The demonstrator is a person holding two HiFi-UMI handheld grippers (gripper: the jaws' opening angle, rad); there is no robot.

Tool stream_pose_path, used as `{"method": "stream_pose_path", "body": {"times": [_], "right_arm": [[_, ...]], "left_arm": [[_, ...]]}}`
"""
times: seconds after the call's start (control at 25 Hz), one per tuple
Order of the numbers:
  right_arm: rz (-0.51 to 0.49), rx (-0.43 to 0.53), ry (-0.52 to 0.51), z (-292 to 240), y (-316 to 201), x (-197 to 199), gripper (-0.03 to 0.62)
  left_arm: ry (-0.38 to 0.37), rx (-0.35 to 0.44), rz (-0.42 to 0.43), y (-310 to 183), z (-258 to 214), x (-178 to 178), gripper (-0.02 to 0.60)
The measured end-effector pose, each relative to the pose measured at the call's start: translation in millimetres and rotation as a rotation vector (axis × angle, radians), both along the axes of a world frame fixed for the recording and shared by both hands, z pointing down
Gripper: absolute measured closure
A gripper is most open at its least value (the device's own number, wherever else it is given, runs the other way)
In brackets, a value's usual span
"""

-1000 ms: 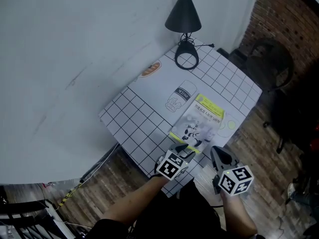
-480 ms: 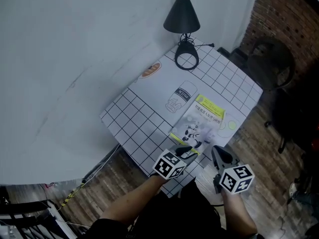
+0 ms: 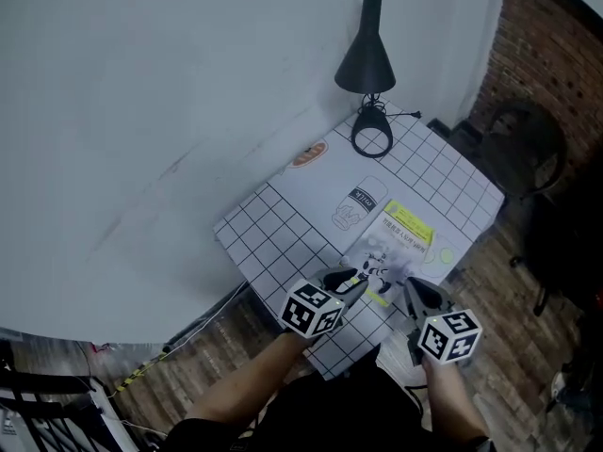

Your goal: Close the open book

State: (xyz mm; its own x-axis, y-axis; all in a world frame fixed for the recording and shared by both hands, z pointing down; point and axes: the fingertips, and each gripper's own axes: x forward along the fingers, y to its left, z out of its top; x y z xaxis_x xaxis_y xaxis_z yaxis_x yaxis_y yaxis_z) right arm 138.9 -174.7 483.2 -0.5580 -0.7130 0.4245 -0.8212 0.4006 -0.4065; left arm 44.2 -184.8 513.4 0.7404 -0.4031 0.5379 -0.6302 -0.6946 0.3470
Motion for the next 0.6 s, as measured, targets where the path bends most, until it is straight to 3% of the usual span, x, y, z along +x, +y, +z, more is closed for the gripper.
{"method": "stream_pose_path", "body": {"times": [0.24, 0.6], "right_arm": [[-0.037, 0.063, 0.013, -24, -13, -10, 0.591], [-0.137, 0.171, 0.046, -65, -31, -39, 0.591]], "left_arm": [[-0.003, 0.064, -0.107, -11, -40, -27, 0.453], [-0.012, 0.173, -0.189, -11, -91, -65, 0.459]]}}
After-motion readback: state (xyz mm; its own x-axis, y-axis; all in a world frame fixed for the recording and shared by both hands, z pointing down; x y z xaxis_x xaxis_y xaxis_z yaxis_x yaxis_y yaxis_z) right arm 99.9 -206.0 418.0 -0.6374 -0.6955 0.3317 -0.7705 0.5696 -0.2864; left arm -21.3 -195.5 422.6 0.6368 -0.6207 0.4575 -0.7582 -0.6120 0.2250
